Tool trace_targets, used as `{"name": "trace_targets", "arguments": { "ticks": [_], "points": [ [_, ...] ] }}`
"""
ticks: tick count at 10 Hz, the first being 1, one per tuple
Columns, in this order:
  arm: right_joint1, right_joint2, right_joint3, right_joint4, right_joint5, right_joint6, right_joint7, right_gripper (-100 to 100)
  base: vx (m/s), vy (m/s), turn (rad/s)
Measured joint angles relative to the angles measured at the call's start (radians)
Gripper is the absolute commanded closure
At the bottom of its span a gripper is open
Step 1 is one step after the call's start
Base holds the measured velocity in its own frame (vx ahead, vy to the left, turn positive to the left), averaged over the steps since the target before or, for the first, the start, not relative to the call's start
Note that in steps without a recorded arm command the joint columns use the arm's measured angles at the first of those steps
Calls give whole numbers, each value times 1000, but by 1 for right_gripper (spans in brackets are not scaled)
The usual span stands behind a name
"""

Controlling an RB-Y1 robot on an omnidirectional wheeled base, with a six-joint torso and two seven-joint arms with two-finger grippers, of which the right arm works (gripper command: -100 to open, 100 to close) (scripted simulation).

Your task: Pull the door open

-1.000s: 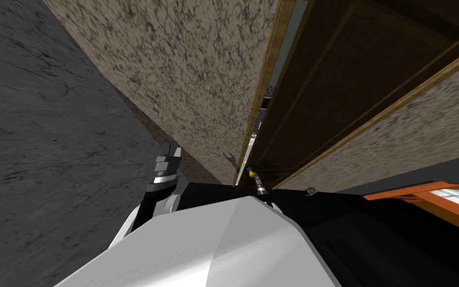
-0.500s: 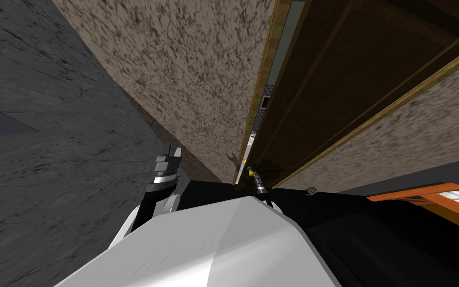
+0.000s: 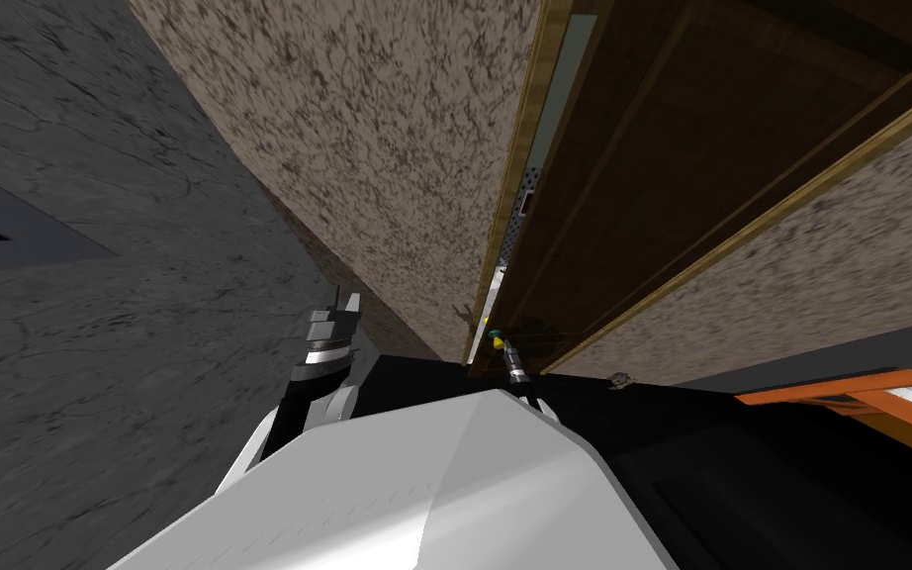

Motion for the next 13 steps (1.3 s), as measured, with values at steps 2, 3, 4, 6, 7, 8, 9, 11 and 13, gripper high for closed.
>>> {"name": "trace_targets", "arguments": {
  "ticks": [2, 3, 4, 6, 7, 8, 9, 11, 13],
  "points": [
    [-2, 3, 7, -10, -12, 11, -43, 100, -47, -17, 31],
    [10, 4, 9, -33, -17, 24, -57, 100, -57, 2, 28],
    [-10, 1, 15, -3, -24, 17, -84, 100, -48, -3, 21],
    [-10, 1, 19, 1, -29, 13, -110, 100, -23, -10, 31],
    [-20, -2, 24, 17, -35, 11, -135, 100, -38, -14, 23],
    [-25, 1, 26, 22, -40, 10, -149, 100, -15, -19, 9],
    [-18, 3, 27, 9, -41, 15, -151, 100, -40, -16, 43],
    [-4, -2, 33, -19, -52, 30, -185, 100, -48, -10, 46],
    [-15, -7, 44, -12, -72, 37, -241, 100, -68, -26, 51]
  ]
}}
